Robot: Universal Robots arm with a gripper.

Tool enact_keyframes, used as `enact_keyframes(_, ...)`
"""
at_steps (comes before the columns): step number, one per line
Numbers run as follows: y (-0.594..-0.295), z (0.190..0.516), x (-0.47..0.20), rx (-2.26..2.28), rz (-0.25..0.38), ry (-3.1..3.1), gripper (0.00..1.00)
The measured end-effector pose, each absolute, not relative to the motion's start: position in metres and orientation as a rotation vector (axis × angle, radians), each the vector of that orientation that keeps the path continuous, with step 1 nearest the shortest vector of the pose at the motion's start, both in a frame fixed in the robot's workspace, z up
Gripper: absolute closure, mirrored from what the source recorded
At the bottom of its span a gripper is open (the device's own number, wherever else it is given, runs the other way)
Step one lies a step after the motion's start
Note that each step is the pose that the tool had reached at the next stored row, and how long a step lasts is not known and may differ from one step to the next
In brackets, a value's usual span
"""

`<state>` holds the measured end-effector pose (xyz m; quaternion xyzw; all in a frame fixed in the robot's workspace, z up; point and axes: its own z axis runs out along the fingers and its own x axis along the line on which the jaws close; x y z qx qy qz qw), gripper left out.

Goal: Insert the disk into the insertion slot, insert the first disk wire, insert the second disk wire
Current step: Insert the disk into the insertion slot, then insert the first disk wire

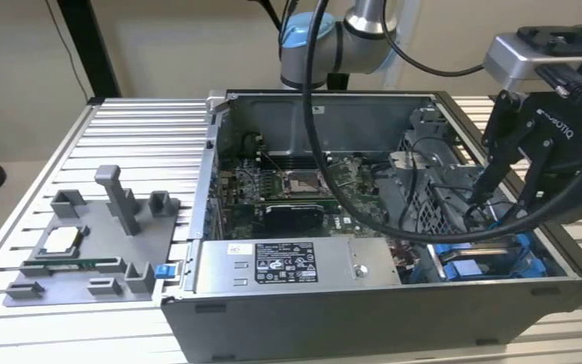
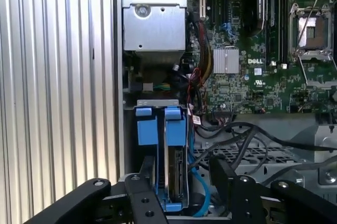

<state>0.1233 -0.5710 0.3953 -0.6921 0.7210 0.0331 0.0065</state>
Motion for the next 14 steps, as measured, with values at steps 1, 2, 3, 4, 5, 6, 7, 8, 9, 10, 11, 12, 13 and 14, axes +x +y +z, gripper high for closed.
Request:
enact_keyframes(1, -0.5702, 0.3949, 0.1234, -2.163, 0.108, 2.253, 0.0)
enact_keyframes(2, -0.5695, 0.3941, 0.1234, -2.159, 0.118, 2.248, 0.0)
enact_keyframes(3, -0.5688, 0.3931, 0.1234, -2.155, 0.126, 2.244, 0.0)
enact_keyframes(4, -0.5682, 0.3922, 0.1233, -2.152, 0.132, 2.241, 0.0)
enact_keyframes(5, -0.5678, 0.3911, 0.1233, -2.15, 0.137, 2.239, 0.0)
enact_keyframes(6, -0.5678, 0.3904, 0.1233, -2.149, 0.139, 2.237, 0.0)
enact_keyframes(7, -0.5678, 0.3903, 0.1236, -2.149, 0.14, 2.237, 0.0)
enact_keyframes(8, -0.5678, 0.3902, 0.124, -2.149, 0.14, 2.237, 0.0)
enact_keyframes(9, -0.5678, 0.39, 0.1246, -2.149, 0.14, 2.237, 0.0)
enact_keyframes(10, -0.5678, 0.3899, 0.1255, -2.149, 0.14, 2.237, 0.0)
enact_keyframes(11, -0.5677, 0.3898, 0.1262, -2.149, 0.14, 2.237, 0.0)
enact_keyframes(12, -0.5677, 0.3898, 0.1262, -2.149, 0.14, 2.237, 0.0)
enact_keyframes(13, -0.5677, 0.3899, 0.1262, -2.148, 0.14, 2.237, 0.0)
enact_keyframes(14, -0.5677, 0.3899, 0.1262, -2.148, 0.14, 2.238, 0.0)
